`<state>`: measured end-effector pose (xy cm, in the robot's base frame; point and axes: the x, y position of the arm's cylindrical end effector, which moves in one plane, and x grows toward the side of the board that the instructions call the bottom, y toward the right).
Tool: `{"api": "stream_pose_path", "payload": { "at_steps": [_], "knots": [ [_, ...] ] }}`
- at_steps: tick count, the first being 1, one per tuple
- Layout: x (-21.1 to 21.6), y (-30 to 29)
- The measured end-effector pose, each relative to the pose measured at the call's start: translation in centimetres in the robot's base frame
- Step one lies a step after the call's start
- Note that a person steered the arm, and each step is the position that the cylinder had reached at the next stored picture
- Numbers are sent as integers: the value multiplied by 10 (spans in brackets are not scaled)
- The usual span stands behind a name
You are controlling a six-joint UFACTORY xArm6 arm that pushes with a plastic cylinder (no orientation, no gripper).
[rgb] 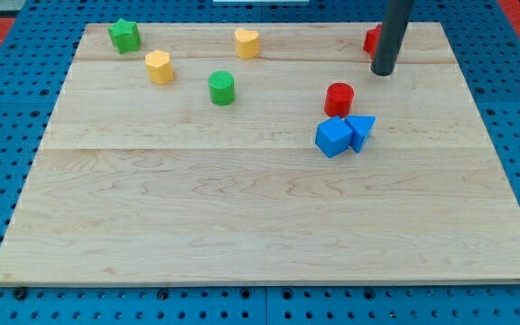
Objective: Push the blue cube bottom left to the yellow hexagon
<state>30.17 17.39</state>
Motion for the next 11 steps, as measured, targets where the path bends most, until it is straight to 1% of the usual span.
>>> {"api": "stream_pose_path", "payload": {
  "at_steps": [1, 2, 3, 4, 5, 6, 7, 8, 9, 10, 11],
  "knots": [
    [1, -42],
    [-3, -118],
    [6, -134],
    [59, -110],
    [79, -90],
    [131, -78],
    [138, -67],
    [154, -41],
    [187, -79],
    [186, -218],
    [147, -290]
  ]
}}
